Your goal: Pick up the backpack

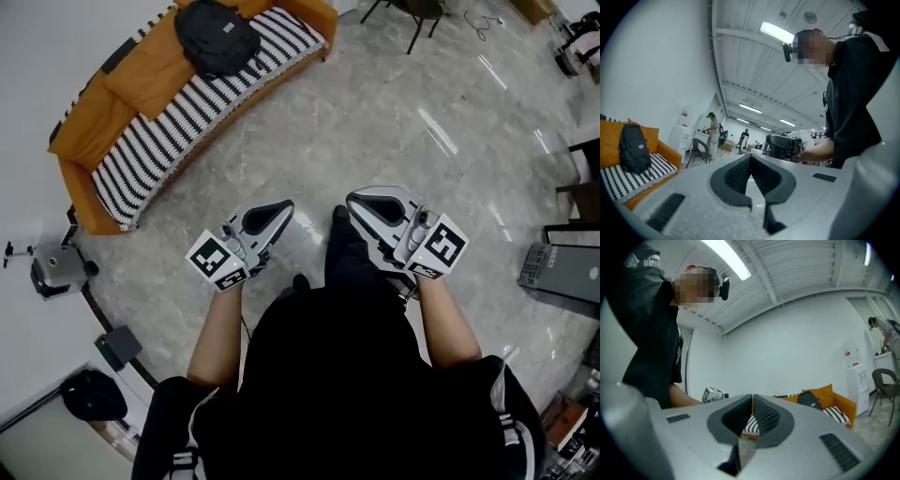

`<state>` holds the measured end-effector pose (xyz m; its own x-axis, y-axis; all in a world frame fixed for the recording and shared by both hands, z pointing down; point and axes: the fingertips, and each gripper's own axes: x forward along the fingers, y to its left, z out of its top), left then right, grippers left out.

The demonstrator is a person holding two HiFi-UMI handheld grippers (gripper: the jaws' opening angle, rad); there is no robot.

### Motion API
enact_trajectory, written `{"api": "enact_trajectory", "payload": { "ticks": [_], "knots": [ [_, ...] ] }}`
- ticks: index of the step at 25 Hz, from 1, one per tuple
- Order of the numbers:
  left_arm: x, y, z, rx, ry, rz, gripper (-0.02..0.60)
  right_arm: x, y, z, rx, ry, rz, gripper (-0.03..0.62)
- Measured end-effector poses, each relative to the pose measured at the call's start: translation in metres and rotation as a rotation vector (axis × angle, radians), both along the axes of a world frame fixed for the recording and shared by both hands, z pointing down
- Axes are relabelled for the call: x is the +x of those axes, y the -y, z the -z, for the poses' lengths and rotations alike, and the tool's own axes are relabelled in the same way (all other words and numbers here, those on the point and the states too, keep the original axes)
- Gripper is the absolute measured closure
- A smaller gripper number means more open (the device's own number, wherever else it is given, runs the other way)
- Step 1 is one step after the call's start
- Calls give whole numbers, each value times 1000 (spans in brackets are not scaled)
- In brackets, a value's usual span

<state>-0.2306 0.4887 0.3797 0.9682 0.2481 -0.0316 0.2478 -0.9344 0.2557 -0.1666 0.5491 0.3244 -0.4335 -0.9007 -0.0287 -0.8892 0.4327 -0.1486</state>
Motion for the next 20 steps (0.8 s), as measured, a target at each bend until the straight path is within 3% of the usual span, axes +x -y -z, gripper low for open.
{"api": "enact_trajectory", "payload": {
  "ticks": [5,9,12,20],
  "knots": [
    [58,49,-5,15,58,79,575,64,51,-1,25,4,65,566],
    [109,86,-5,-46,95,130,575,117,85,9,34,-6,144,566],
    [144,108,-6,-45,113,173,575,152,104,7,30,-15,190,566],
    [184,173,-2,-16,105,270,575,210,173,-9,13,4,244,566]
  ]
}}
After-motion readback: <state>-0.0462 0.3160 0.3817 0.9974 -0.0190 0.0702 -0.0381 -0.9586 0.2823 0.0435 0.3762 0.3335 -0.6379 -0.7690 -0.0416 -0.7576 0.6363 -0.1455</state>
